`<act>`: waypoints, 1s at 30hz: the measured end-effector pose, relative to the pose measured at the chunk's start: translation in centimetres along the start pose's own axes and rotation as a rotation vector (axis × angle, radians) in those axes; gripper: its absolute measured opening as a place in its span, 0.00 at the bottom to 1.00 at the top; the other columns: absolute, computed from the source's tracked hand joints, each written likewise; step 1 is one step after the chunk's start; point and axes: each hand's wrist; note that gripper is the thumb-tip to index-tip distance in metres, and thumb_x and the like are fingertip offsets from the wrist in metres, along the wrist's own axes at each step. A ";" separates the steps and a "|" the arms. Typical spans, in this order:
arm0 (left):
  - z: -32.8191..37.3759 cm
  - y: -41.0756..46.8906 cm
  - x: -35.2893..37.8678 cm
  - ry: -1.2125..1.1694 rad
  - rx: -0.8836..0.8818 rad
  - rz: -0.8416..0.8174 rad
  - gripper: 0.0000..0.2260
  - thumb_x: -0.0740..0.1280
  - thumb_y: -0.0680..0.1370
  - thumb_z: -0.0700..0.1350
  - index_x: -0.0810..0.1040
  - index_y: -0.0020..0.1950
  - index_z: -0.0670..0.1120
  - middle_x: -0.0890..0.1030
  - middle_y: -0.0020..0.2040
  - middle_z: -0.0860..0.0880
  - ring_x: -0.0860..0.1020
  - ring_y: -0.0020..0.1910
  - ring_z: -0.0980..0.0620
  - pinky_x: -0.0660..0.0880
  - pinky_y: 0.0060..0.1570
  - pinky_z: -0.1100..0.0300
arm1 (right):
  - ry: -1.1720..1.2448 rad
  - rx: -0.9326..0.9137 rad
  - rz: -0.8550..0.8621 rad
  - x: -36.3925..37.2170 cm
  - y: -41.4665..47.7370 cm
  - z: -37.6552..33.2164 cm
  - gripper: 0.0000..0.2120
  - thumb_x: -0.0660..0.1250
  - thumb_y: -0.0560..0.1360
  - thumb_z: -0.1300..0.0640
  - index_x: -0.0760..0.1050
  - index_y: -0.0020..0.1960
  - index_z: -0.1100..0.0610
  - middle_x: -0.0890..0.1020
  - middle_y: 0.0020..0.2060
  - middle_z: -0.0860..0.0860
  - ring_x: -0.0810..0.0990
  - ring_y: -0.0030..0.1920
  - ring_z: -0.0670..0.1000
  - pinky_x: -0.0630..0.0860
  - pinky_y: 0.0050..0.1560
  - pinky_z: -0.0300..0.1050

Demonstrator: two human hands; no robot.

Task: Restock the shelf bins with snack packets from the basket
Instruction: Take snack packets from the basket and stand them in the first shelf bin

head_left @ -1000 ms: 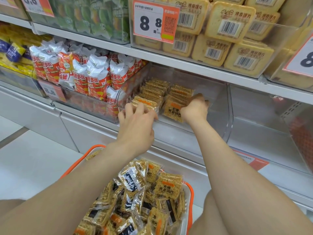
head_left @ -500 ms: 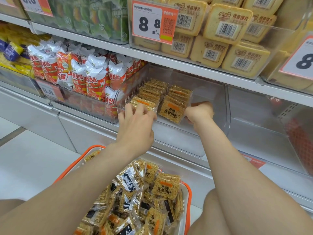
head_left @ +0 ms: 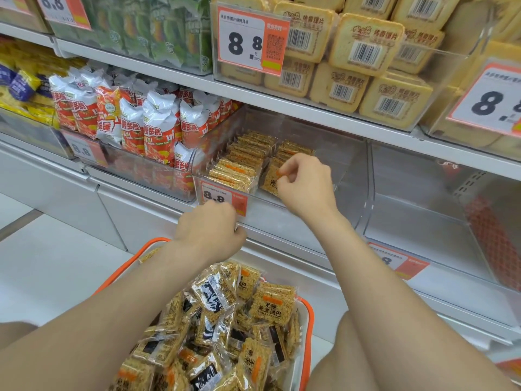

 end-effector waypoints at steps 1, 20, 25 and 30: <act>-0.2 0.1 0.4 0.022 0.006 -0.060 0.14 0.64 0.79 0.52 0.73 0.37 0.47 0.75 0.35 0.48 0.76 0.35 0.43 0.76 0.37 0.53 | 0.012 -0.049 -0.042 0.1 -0.9 -0.8 0.10 0.64 0.72 0.62 0.81 0.44 0.49 0.83 0.39 0.46 0.81 0.46 0.51 0.79 0.51 0.47; -1.9 -2.3 10.0 0.430 0.258 -0.646 0.35 0.76 0.78 0.47 0.61 0.80 0.50 0.55 0.79 0.40 0.66 0.74 0.31 0.70 0.71 0.43 | -0.412 -0.309 -0.689 4.4 -5.4 -2.1 0.10 0.68 0.75 0.60 0.79 0.55 0.55 0.79 0.50 0.54 0.81 0.51 0.59 0.82 0.49 0.56; -1.3 -1.5 7.6 0.258 0.241 -0.655 0.19 0.73 0.81 0.47 0.73 0.70 0.48 0.74 0.68 0.45 0.73 0.63 0.44 0.70 0.58 0.54 | -0.438 -0.281 -0.719 4.1 -4.8 -1.6 0.07 0.65 0.73 0.61 0.79 0.50 0.56 0.80 0.46 0.54 0.81 0.49 0.58 0.84 0.47 0.56; -1.9 -0.2 4.4 -0.191 0.056 -0.563 0.05 0.71 0.81 0.49 0.82 0.54 0.48 0.84 0.48 0.50 0.83 0.42 0.52 0.77 0.39 0.59 | -0.454 -0.253 -0.768 2.9 -4.2 -0.3 0.13 0.64 0.72 0.65 0.84 0.52 0.59 0.84 0.50 0.54 0.84 0.50 0.58 0.84 0.51 0.57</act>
Point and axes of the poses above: each hand's wrist, its own y-axis towards the middle knuckle, its own x-axis out of the palm, z = x × y
